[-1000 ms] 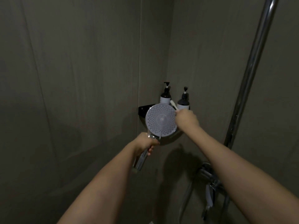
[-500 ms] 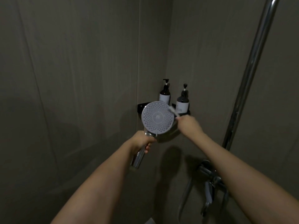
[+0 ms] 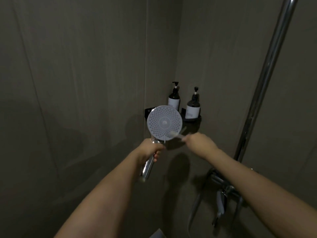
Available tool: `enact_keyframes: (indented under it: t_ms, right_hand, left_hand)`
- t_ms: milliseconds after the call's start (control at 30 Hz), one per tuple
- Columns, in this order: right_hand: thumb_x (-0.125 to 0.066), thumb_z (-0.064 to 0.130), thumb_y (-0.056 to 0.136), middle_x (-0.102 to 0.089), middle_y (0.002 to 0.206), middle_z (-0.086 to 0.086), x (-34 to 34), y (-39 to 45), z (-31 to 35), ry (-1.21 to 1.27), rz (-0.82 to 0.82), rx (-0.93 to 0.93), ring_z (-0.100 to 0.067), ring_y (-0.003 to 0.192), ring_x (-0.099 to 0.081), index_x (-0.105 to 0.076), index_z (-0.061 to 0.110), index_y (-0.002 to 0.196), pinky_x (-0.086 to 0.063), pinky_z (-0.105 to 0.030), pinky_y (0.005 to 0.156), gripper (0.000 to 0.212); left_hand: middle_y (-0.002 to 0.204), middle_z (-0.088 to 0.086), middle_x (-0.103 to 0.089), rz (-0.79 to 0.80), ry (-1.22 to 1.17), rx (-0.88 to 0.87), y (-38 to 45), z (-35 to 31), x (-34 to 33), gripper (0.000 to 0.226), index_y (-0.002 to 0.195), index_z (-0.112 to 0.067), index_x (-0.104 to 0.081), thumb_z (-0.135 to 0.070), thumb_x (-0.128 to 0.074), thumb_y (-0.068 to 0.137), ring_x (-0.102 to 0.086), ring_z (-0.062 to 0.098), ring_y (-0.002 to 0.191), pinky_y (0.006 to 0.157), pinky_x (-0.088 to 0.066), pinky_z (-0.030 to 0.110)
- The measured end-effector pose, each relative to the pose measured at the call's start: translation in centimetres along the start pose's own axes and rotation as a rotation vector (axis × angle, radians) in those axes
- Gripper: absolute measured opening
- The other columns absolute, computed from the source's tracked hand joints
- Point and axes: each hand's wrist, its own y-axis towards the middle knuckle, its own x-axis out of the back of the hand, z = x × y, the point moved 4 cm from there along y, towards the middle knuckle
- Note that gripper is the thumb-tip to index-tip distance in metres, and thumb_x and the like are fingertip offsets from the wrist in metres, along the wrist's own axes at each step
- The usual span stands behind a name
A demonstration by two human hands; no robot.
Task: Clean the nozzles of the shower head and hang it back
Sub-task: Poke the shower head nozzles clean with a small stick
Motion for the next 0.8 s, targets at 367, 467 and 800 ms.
enact_keyframes:
  t_ms: [367, 467, 800]
  right_hand:
    - [-0.032, 0.026, 0.1, -0.063, 0.089, -0.014, 2.4, 1.2, -4.3, 0.064, -0.147, -0.18, -0.03, 0.081, -0.059, -0.06, -0.002, 0.107, -0.038, -0.027, 0.064, 0.041]
    - [-0.032, 0.026, 0.101, -0.054, 0.077, -0.009, 2.6, 1.0, -3.9, 0.125, -0.098, -0.111, -0.024, 0.071, -0.051, -0.061, -0.004, 0.093, -0.036, -0.029, 0.061, 0.042]
    - [-0.047, 0.024, 0.095, -0.051, 0.064, 0.004, 3.0, 0.4, -0.2, 0.136, -0.001, 0.276, -0.012, 0.061, -0.048, -0.052, 0.024, 0.065, -0.037, -0.029, 0.06, 0.031]
  left_hand:
    - [0.046, 0.003, -0.039, 0.022, -0.052, 0.038, -0.1, 0.1, -0.4, 0.018, 0.07, -0.009, -0.049, 0.0, -0.055, 0.084, -0.035, 0.008, 0.029, 0.033, -0.033, 0.016]
    - [0.044, 0.002, -0.041, 0.021, -0.16, 0.039, 0.1, -0.3, -0.3, 0.02, 0.069, -0.011, -0.047, -0.007, -0.054, 0.087, -0.037, 0.009, 0.031, 0.036, -0.034, 0.016]
    - [0.054, 0.002, -0.05, 0.012, -0.495, 0.013, 1.5, -2.5, -0.6, 0.049, 0.086, -0.014, -0.051, -0.057, -0.03, 0.094, -0.047, 0.013, 0.041, 0.044, -0.042, 0.022]
